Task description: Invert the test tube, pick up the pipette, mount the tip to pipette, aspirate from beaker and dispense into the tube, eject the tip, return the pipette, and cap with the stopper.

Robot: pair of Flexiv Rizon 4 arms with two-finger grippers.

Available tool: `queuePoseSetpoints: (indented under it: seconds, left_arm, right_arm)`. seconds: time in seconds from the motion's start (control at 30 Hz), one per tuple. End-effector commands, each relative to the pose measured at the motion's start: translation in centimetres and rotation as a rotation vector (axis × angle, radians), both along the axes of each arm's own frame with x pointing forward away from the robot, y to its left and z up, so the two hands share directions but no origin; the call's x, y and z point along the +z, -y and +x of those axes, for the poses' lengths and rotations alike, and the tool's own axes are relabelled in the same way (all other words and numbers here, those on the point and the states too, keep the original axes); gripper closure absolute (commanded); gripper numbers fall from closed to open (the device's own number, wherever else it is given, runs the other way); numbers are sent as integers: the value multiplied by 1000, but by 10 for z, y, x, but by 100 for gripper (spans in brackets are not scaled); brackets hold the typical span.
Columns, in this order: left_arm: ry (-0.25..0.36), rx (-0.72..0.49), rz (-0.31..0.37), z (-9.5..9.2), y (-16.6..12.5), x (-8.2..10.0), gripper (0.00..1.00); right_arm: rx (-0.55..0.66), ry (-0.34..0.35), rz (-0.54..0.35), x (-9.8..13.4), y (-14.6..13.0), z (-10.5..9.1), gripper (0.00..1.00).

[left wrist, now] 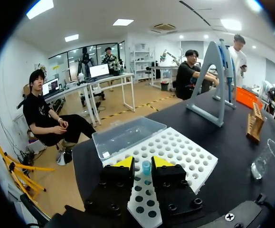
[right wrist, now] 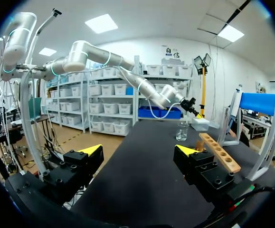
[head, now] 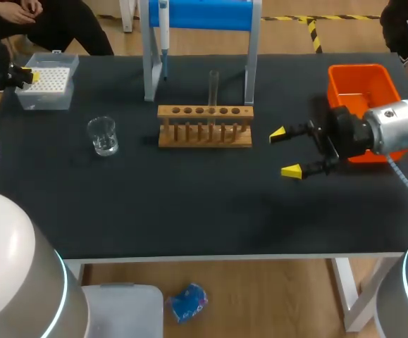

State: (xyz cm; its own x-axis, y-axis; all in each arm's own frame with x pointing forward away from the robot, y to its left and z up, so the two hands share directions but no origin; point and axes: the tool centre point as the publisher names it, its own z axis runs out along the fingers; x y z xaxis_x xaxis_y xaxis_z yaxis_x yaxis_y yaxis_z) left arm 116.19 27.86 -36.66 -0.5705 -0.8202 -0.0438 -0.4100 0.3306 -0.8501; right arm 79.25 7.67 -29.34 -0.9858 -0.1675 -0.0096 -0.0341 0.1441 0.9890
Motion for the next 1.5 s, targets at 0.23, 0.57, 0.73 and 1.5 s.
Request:
queuePoseSetpoints:
  seconds: [0.23,0.57,0.73,1.5]
  left_arm:
    - [-8,-7,1,2,-1,-1,100]
    - [-3,-15,-10,-1,2,3,100]
    - [-2,-16,-11,-3,3,8,100]
    - [29,-48,-1,-7,3,63,100]
  right_arm:
    - [-3,2,-1,0,0,-1,0]
    - [-3,2,-1,0,0,-1,0]
    - [-3,2,-1,0,0,-1,0]
    - [-3,2,-1,0,0,-1,0]
